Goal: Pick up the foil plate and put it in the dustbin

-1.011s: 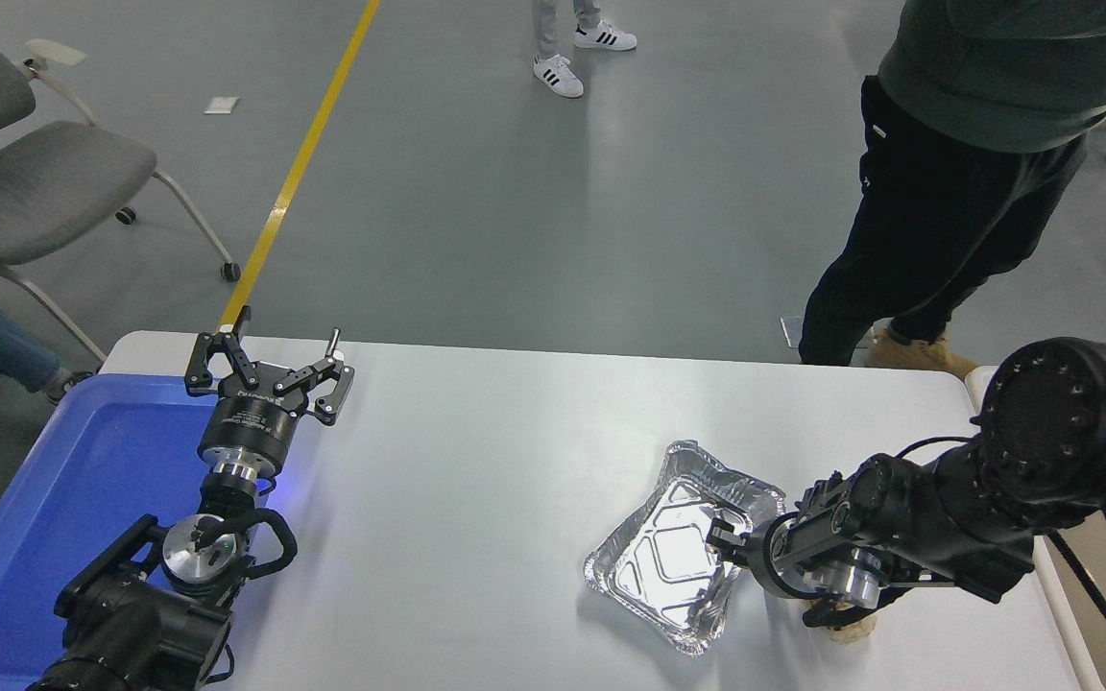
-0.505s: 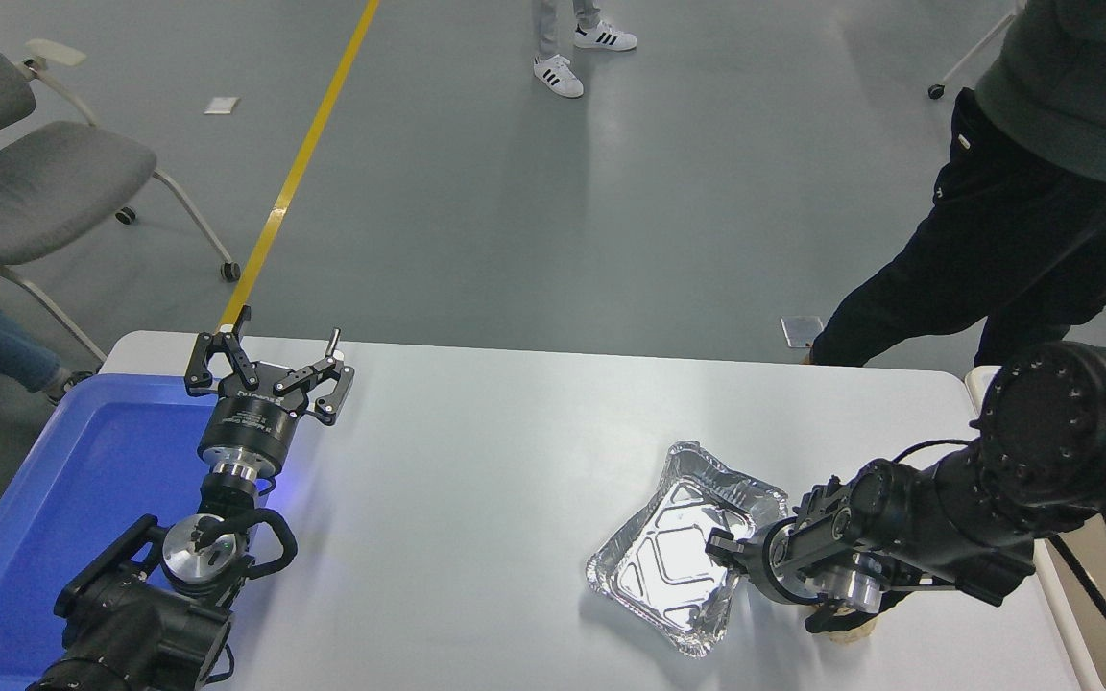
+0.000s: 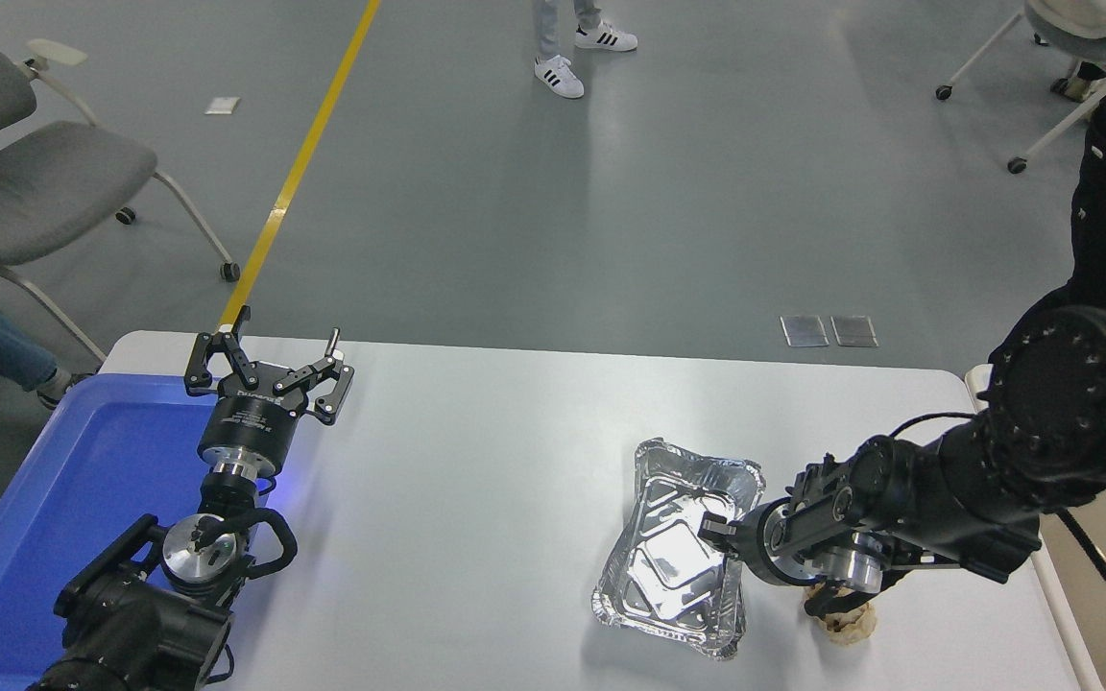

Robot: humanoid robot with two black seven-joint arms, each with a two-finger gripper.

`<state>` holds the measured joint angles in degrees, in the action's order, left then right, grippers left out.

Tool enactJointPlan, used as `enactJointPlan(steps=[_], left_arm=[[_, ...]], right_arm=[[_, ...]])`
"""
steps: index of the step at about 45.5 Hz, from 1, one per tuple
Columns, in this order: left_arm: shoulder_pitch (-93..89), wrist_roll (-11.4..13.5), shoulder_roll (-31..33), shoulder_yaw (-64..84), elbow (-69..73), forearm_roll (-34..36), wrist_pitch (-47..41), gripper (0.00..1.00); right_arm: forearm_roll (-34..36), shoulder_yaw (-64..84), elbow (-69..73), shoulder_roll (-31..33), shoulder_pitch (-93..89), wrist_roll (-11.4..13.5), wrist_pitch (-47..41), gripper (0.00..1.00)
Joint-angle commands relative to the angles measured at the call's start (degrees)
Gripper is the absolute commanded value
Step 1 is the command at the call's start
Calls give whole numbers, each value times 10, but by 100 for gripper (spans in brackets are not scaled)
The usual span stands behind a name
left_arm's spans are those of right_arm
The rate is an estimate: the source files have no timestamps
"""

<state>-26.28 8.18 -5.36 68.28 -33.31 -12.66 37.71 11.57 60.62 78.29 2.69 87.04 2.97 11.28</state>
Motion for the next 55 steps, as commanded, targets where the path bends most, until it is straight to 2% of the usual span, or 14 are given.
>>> enactJointPlan(steps=[1, 16, 27, 35, 46, 55], left_arm=[[0, 0, 0, -1, 0, 0, 1, 99], [0, 0, 0, 0, 0, 0, 1, 99], [0, 0, 0, 0, 0, 0, 0, 99], [0, 0, 0, 0, 0, 0, 1, 99], [0, 0, 0, -1, 0, 0, 0, 99], [0, 0, 0, 0, 0, 0, 1, 99]], right_arm=[[-20, 10, 109, 53, 156, -2, -46, 0], [-25, 101, 143, 95, 407, -2, -266, 0], [-74, 156, 143, 118, 493, -1, -355, 0], [-138, 201, 129, 151, 509, 3, -357, 0], [-195, 263, 52, 256, 521, 5, -358, 0], [-190, 271, -94, 354, 474, 5, -347, 0]])
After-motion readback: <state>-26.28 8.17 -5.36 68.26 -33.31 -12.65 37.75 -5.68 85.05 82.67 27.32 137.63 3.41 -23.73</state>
